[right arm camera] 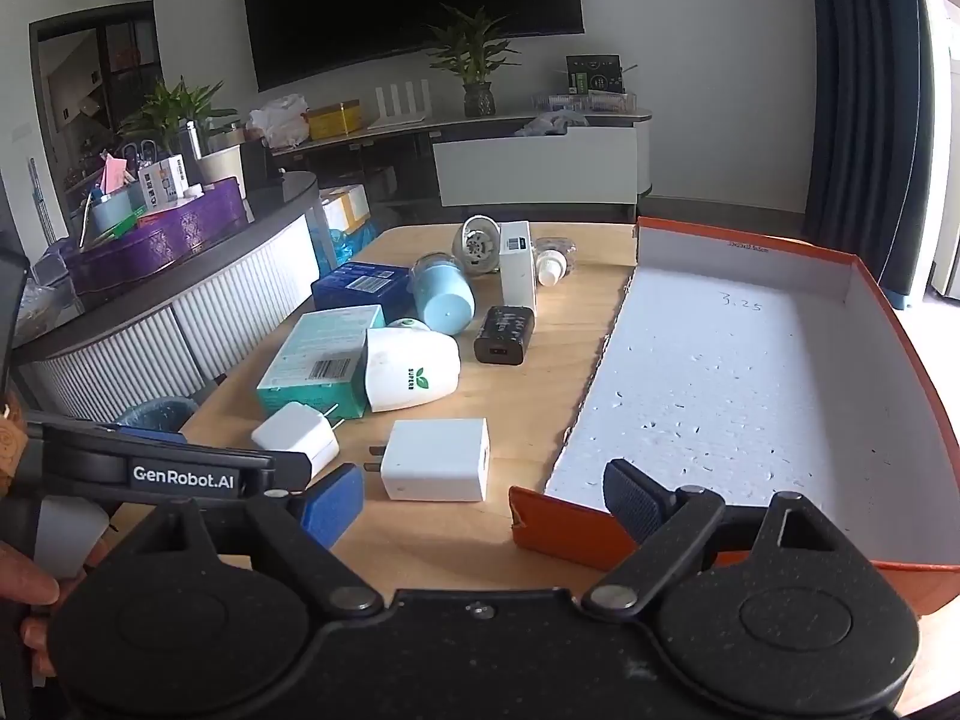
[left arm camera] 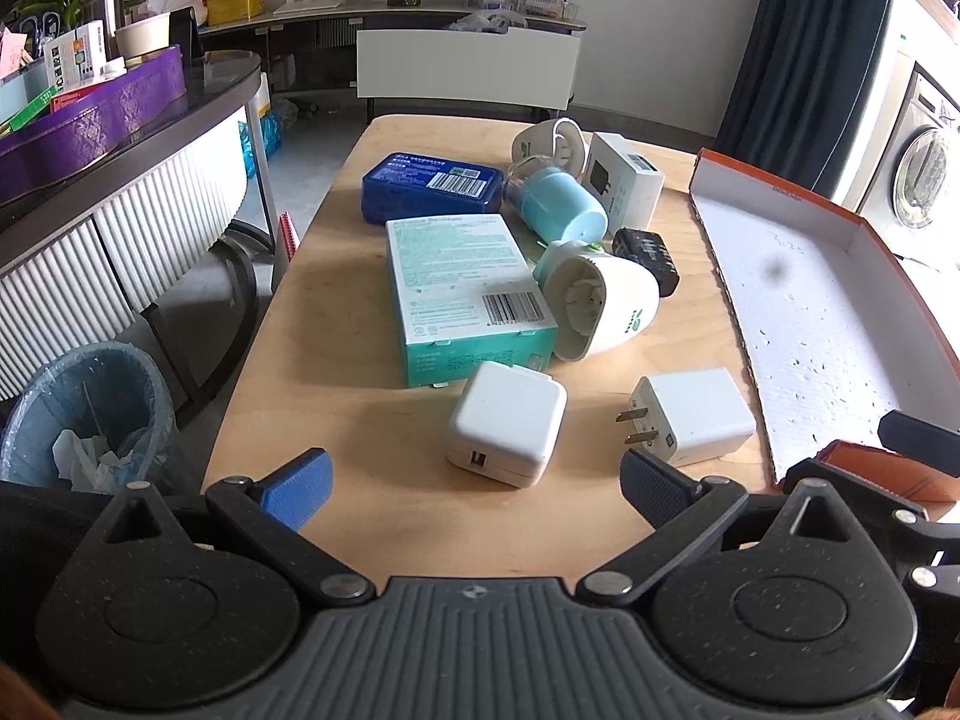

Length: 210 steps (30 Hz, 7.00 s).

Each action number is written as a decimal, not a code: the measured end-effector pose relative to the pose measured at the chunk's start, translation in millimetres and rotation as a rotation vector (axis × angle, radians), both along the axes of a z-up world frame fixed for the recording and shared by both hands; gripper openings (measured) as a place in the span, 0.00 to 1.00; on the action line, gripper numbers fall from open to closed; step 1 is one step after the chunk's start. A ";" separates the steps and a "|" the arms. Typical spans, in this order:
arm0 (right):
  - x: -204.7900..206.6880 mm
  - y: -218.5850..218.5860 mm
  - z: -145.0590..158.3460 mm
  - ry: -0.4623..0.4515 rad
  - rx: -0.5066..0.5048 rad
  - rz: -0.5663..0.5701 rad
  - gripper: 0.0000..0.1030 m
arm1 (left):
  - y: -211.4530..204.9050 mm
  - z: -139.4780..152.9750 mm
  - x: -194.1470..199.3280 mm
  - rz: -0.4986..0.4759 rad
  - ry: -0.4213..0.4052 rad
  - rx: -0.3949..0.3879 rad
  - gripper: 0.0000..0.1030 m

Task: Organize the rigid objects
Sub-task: 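Move the left tool toward the white square charger on the table, then grasp the white square charger with the left tool while the right tool grasps the white plug adapter, then carry both chargers into the white tray and open both tools to release them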

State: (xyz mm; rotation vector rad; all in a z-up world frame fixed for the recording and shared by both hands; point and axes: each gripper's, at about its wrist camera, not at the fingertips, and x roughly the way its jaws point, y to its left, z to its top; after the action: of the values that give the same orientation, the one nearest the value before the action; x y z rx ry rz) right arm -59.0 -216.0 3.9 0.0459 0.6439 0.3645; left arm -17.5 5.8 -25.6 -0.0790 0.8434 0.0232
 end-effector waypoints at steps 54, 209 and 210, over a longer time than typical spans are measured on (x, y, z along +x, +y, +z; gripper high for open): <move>2.3 8.5 -10.7 0.022 -0.035 0.000 0.99 | 9.1 -18.0 17.7 -0.027 0.010 0.007 1.00; 220.8 -188.5 32.1 -0.022 -0.055 -0.418 0.78 | -190.5 8.8 212.1 -0.441 -0.060 -0.087 0.41; 216.4 -191.0 34.2 -0.026 -0.049 -0.421 0.79 | -193.1 8.3 214.0 -0.444 -0.056 -0.089 0.41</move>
State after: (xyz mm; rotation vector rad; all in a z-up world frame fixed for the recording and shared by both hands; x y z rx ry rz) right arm 157.5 -407.0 38.1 0.1274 0.6002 -0.0572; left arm 196.4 -187.3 -17.3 0.0254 0.7911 -0.4319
